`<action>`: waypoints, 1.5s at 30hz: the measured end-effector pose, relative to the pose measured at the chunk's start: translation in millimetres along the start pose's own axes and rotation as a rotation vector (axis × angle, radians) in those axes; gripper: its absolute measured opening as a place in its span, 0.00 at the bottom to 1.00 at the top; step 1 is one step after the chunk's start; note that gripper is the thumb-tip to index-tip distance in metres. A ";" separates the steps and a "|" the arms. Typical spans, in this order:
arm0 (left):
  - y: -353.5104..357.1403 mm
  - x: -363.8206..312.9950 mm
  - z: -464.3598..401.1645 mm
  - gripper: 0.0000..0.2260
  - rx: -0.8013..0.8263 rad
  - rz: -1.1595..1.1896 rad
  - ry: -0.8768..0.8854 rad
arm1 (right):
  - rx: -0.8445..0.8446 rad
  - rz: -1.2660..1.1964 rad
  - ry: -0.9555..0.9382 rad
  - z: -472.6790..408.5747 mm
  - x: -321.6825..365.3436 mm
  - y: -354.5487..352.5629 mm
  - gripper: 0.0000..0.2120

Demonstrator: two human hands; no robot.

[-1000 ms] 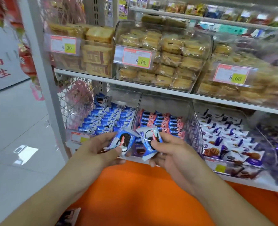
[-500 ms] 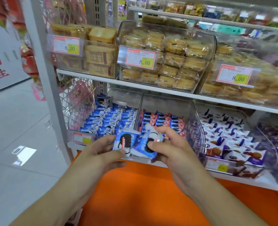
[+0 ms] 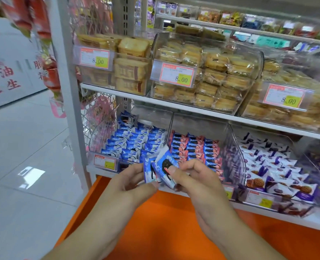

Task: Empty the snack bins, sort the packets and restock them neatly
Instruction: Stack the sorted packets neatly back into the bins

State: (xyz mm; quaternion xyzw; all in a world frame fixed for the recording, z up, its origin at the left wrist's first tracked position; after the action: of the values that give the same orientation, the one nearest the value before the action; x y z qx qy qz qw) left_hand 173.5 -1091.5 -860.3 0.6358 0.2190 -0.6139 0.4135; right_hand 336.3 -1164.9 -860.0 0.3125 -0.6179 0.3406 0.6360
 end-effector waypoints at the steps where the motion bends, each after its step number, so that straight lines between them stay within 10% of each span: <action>1: 1.6 0.2 0.1 0.17 0.011 0.032 -0.006 | -0.014 0.000 -0.003 1.4 -1.4 3.5 0.17; 15: -18.1 -3.6 -11.0 0.15 0.001 -0.147 0.020 | 0.161 -0.110 0.088 -5.2 -2.0 29.2 0.15; 22: -53.8 -27.5 -62.4 0.07 -0.081 -0.222 0.008 | 0.170 0.224 -0.060 -68.7 20.8 61.8 0.12; 30: -166.4 -13.0 -144.2 0.33 -0.254 -1.278 0.422 | 0.059 0.939 -0.173 -244.1 9.5 106.9 0.20; 45: -182.8 19.7 -152.0 0.36 -0.309 -1.213 0.442 | 0.037 1.693 -0.361 -330.1 -10.7 126.8 0.27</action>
State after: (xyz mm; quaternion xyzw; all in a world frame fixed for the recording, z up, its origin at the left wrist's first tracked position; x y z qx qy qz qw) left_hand 123.8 -872.5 -940.8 0.4443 0.7031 -0.5546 0.0265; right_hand 421.5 -822.6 -887.2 -0.1931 -0.7287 0.6547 0.0555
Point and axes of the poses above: each hand's wrist, its own z-axis away from the middle knuckle, its own y-axis out of the palm, x = y × z, the point moved 1 cm from there along -z, towards the middle knuckle, and after that the axes turned 3 degrees about z, right-handed, at the moved point
